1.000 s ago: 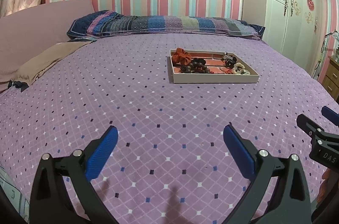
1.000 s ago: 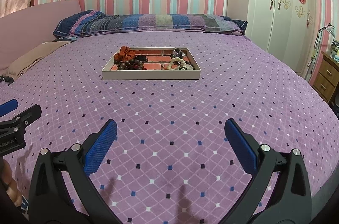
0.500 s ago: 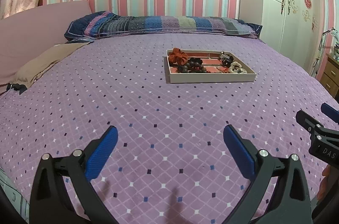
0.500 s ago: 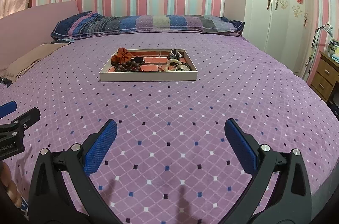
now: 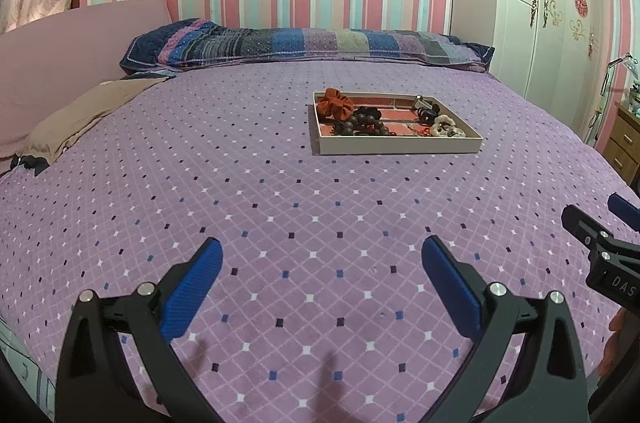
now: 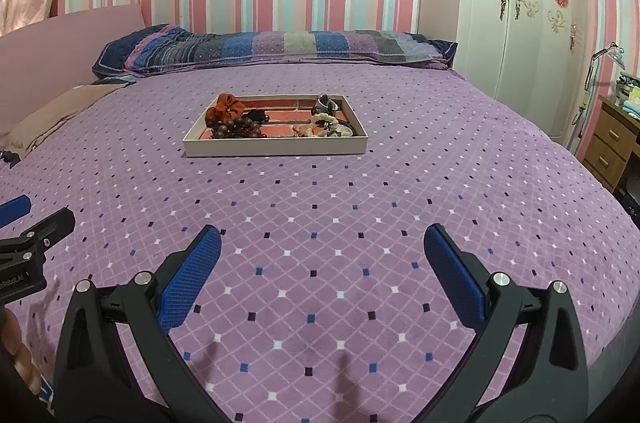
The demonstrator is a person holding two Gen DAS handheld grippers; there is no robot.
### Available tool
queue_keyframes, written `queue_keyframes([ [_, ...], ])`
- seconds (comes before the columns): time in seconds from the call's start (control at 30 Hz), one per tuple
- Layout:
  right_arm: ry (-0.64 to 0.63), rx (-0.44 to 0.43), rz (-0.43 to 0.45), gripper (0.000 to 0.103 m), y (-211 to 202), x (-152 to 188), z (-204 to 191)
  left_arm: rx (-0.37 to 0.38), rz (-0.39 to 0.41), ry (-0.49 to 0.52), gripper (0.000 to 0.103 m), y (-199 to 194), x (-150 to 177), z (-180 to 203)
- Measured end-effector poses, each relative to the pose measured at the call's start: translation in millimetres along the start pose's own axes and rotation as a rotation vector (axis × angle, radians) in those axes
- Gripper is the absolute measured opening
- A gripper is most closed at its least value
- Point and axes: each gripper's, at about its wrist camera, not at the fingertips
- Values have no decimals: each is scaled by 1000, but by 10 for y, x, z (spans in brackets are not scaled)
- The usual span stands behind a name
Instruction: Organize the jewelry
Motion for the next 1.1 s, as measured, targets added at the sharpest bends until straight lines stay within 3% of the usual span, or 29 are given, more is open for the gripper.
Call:
queue_keyframes([
  [1.1,-7,2,-1,99,4,0,-10,-5,-5,-12,98,16,40,-52],
])
Point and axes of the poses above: each gripper's, at about its wrist camera, not at the fingertips, and y roughly the way its jaws point, z to its right, x to its underside, and after that the axes turned 9 degrees about y, right-handed
